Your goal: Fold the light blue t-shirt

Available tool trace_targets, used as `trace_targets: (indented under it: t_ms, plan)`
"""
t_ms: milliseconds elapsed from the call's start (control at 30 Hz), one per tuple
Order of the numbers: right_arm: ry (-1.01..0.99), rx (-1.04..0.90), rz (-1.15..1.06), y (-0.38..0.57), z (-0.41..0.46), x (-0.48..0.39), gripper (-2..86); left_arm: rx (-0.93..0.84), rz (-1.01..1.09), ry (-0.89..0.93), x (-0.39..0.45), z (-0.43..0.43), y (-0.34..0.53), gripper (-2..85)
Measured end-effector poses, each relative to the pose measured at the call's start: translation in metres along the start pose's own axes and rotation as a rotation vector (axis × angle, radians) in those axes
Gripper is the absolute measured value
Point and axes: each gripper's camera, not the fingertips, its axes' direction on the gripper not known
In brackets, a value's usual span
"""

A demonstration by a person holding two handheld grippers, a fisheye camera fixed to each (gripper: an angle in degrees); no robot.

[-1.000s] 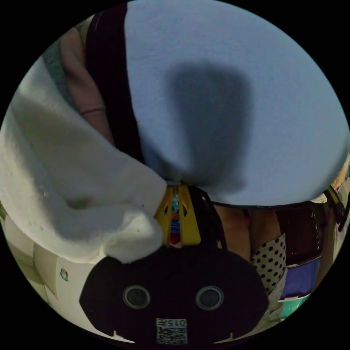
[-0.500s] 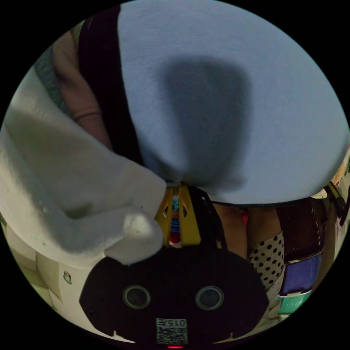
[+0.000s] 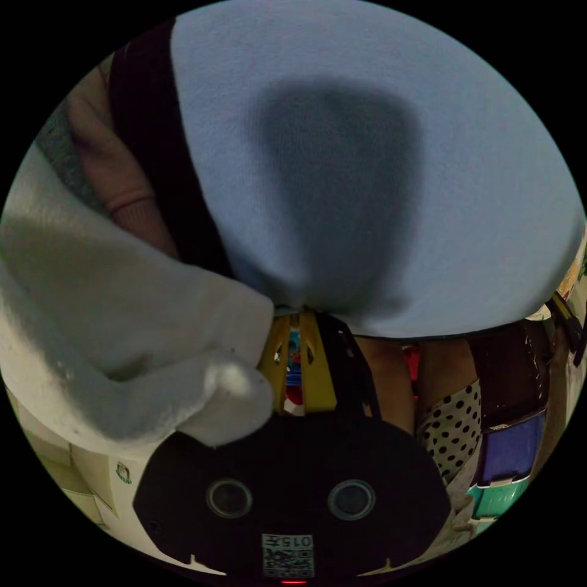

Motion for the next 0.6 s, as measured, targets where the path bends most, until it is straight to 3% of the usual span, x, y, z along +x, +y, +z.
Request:
trace_targets:
  t_ms: [600]
  plan:
    - [0.013, -0.036, -0.002, -0.001, -0.015, -0.017, -0.3, -0.007, 0.022, -0.001, -0.023, 0.017, 0.036, -0.7]
